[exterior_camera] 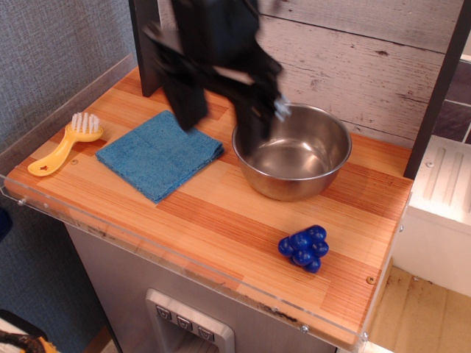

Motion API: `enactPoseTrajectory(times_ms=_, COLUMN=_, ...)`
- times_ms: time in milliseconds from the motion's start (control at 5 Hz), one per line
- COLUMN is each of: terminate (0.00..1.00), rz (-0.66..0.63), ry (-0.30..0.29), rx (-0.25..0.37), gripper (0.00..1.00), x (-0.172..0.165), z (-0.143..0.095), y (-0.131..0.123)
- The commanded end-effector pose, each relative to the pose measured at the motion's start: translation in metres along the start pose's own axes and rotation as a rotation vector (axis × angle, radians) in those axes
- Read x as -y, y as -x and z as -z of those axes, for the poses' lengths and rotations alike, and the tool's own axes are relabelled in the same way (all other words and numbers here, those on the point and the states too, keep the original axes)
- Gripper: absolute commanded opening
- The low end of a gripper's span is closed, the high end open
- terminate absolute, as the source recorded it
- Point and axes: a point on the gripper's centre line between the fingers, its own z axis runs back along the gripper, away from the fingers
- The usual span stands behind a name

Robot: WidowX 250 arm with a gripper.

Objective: Put the purple grapes in the silver bowl

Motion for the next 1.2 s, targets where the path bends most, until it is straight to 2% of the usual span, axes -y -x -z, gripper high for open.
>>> enactPoseTrajectory(times_ms=0, terminate=0.0, rz=0.075, ry=0.006, rx=0.001, gripper=1.0, x=0.026, z=0.066, y=-0.008)
enactPoseTrajectory(times_ms=200, terminate=0.0, rz=0.119, ry=-0.003, rx=-0.022, gripper=1.0, x=0.038, z=0.092, y=-0.017)
enactPoseTrajectory(times_ms=600, terminate=0.0, rz=0.173, ry=-0.028, rx=0.025, gripper=1.0, x=0.052, z=0.11, y=-0.035)
enactPoseTrajectory(times_ms=1000, terminate=0.0, rz=0.133, ry=-0.041, rx=-0.014, gripper=1.0, x=0.04, z=0.124, y=-0.036)
